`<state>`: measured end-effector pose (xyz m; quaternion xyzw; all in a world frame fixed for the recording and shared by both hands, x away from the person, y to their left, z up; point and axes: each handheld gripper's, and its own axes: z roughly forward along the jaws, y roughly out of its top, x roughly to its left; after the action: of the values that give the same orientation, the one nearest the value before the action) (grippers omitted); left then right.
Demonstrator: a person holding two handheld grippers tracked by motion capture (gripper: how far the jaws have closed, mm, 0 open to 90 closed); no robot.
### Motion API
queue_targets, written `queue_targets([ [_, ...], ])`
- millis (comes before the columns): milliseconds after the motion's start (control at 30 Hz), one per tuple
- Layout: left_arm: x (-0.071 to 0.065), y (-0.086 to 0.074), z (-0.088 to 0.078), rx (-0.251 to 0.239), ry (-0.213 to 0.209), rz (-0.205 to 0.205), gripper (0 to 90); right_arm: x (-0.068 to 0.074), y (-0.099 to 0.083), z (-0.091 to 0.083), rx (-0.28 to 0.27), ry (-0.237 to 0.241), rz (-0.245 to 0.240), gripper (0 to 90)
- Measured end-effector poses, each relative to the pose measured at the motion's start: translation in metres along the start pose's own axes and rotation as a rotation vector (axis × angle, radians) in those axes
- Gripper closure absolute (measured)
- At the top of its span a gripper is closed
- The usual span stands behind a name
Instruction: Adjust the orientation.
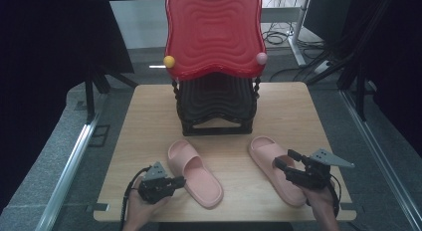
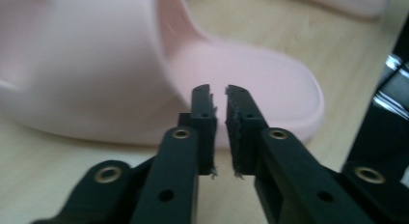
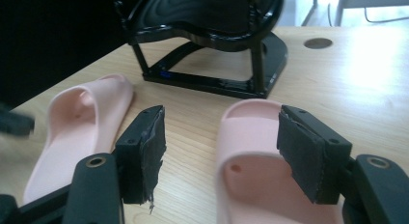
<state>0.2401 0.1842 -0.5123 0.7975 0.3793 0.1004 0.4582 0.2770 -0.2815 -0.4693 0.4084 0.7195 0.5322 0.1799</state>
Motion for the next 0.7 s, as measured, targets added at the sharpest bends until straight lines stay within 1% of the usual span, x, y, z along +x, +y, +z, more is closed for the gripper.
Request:
queue_targets([
  [33, 0.002, 0.005, -0.004, -0.024, 0.019, -0.001, 71.3, 0.003, 0.0, 0.001, 0.003, 0.01, -0.012, 34.4],
  [67, 0.006, 0.014, -0.01, -0.054, 0.054, -0.003, 59.2, 0.007, 0.0, 0.003, 0.003, 0.016, -0.027, 34.5],
  [100, 0.009, 0.019, -0.012, -0.074, 0.071, -0.006, 53.4, 0.01, 0.0, 0.004, 0.007, 0.017, -0.038, 34.5],
  [133, 0.009, 0.019, -0.012, -0.074, 0.071, -0.006, 48.6, 0.012, 0.0, 0.006, 0.011, 0.024, -0.041, 34.6],
  [167, 0.015, 0.026, -0.014, -0.1, 0.092, -0.031, 43.8, 0.014, 0.0, 0.008, 0.015, 0.034, -0.041, 34.9],
  [200, 0.019, 0.03, -0.014, -0.111, 0.099, -0.051, 40.0, 0.017, 0.0, 0.009, 0.023, 0.045, -0.046, 35.2],
  [233, 0.019, 0.03, -0.014, -0.111, 0.099, -0.051, 37.3, 0.019, 0.0, 0.011, 0.032, 0.052, -0.056, 35.8],
  [300, 0.027, 0.035, -0.013, -0.139, 0.108, -0.077, 35.9, 0.021, -0.001, 0.012, 0.039, 0.059, -0.062, 36.3],
  [400, 0.035, 0.038, -0.011, -0.146, 0.121, -0.098, 33.7, 0.026, -0.001, 0.016, 0.05, 0.079, -0.067, 37.1],
  [567, 0.039, 0.033, -0.013, -0.163, 0.136, -0.122, 31.8, 0.03, -0.002, 0.021, 0.068, 0.092, -0.075, 37.3],
  [600, 0.04, 0.032, -0.014, -0.168, 0.14, -0.126, 30.6, 0.034, -0.003, 0.025, 0.078, 0.096, -0.075, 37.6],
  [633, 0.04, 0.031, -0.015, -0.17, 0.142, -0.129, 30.6, 0.034, -0.003, 0.025, 0.078, 0.096, -0.075, 37.6],
  [700, 0.042, 0.03, -0.016, -0.174, 0.143, -0.131, 29.8, 0.039, -0.003, 0.03, 0.087, 0.1, -0.078, 38.8],
])
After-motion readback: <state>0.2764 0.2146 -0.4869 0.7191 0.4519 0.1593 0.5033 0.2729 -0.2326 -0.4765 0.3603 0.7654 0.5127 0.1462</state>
